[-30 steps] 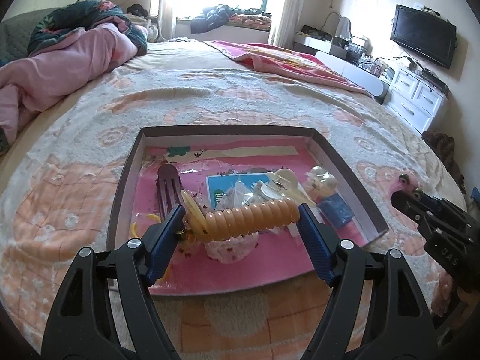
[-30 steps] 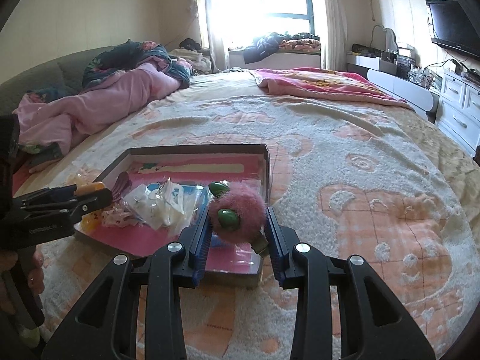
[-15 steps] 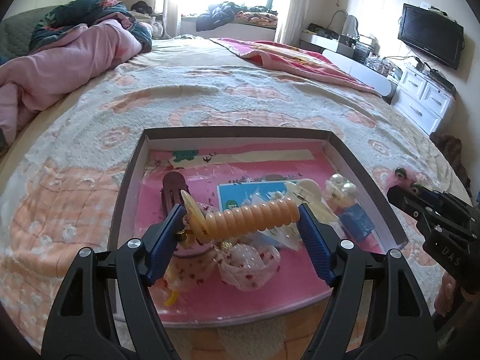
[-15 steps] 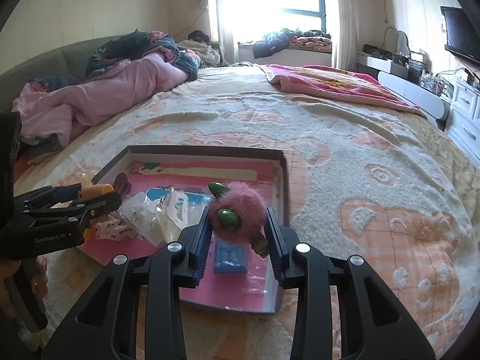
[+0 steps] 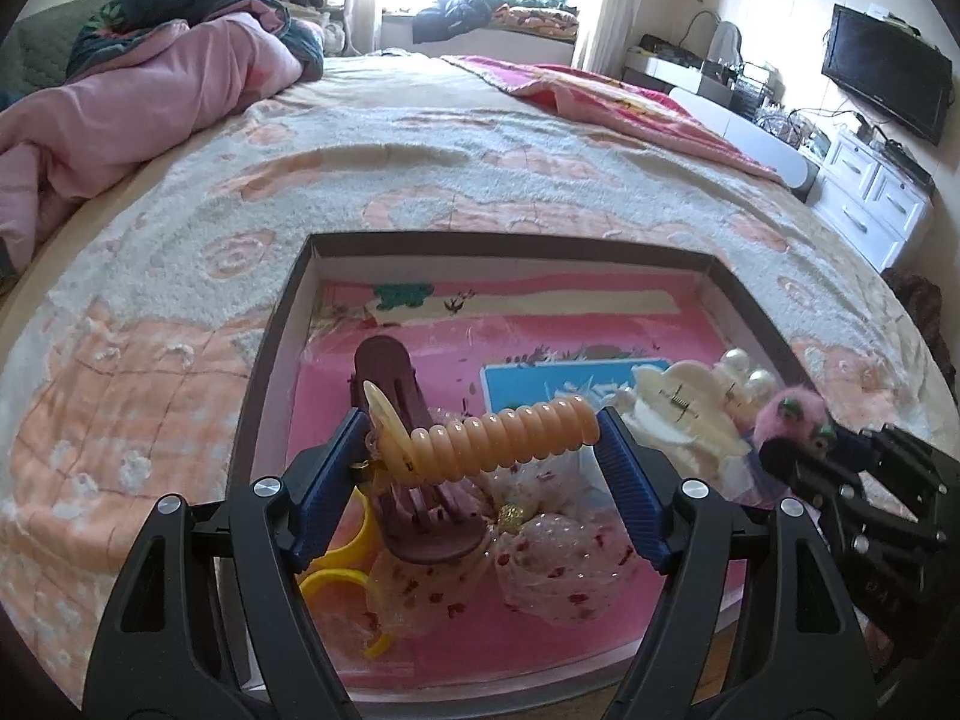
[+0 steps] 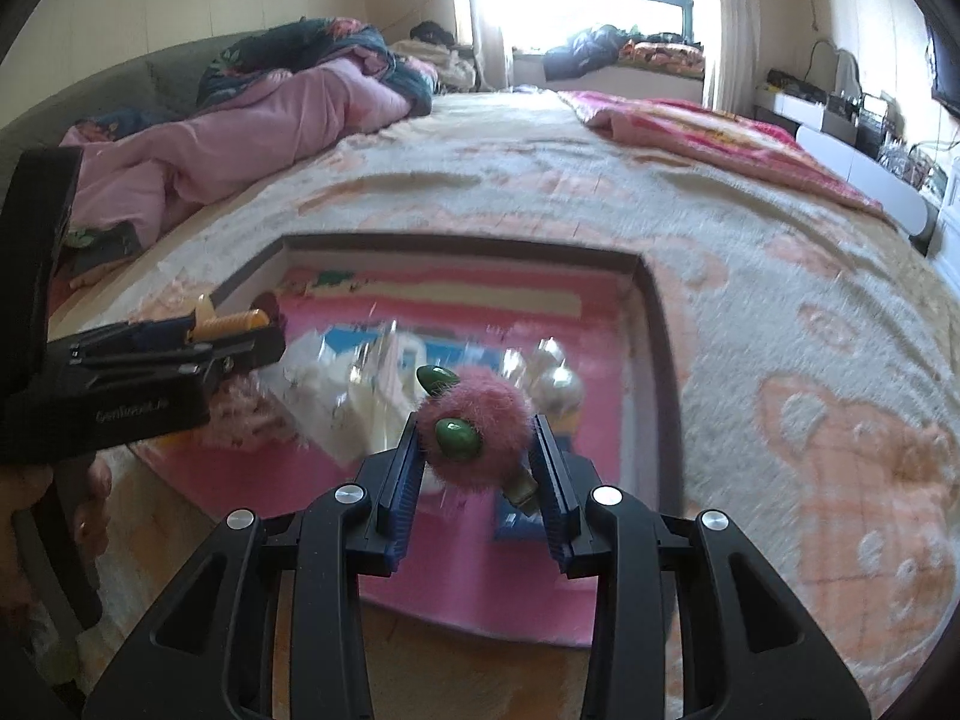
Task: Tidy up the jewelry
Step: 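Lower the spiral tie into the box with left tool while right tool drops pom-pom tie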
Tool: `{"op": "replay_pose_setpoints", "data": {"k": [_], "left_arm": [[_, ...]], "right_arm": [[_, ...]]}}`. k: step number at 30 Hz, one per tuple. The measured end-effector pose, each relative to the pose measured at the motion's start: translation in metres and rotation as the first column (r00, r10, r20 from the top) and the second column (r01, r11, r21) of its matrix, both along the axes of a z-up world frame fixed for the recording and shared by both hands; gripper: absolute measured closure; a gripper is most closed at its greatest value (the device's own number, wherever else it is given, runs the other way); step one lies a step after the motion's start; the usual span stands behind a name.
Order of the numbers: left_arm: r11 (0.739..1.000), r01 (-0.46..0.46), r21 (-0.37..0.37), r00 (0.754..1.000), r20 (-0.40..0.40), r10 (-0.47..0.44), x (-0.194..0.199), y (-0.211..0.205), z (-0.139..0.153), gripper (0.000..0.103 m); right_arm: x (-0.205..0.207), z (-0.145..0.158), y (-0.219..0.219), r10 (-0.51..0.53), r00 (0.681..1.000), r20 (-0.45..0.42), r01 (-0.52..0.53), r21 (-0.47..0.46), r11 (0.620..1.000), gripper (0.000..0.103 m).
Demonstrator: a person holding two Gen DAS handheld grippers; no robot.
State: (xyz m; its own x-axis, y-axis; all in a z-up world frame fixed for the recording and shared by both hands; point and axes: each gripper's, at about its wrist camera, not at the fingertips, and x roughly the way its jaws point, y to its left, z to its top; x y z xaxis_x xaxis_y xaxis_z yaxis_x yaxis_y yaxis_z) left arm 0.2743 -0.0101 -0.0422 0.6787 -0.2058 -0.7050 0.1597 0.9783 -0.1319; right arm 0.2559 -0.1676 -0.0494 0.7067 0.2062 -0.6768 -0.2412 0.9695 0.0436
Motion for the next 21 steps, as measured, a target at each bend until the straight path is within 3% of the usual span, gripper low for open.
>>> {"op": "replay_pose_setpoints", "data": {"k": [10,13,15,21], "left_arm": [[1.0,-0.001,0.009,1.0,-0.007,0.001,-0.001,0.0,-0.004,0.035],[1.0,-0.003,0.009,1.0,-0.006,0.003,-0.002,0.0,-0.004,0.034],[1.0,-0.003,0.006,1.0,-0.006,0.003,-0.003,0.0,-0.003,0.027],[1.0,-0.012,-0.012,1.0,-0.001,0.012,-0.014,0.003,0.004,0.021]], "right_arm": [[-0.015,-0.007,0.012,0.035,0.999,-0.015,-0.035,-0.003,0.999,0.068],[-0.018,-0.008,0.012,0.032,0.999,-0.022,-0.032,-0.002,0.999,0.06],[-0.021,-0.006,0.011,0.028,0.999,-0.022,-0.028,0.003,1.0,0.054],[-0.035,0.007,0.002,-0.004,1.0,0.028,0.003,0.014,1.0,0.04]]}}
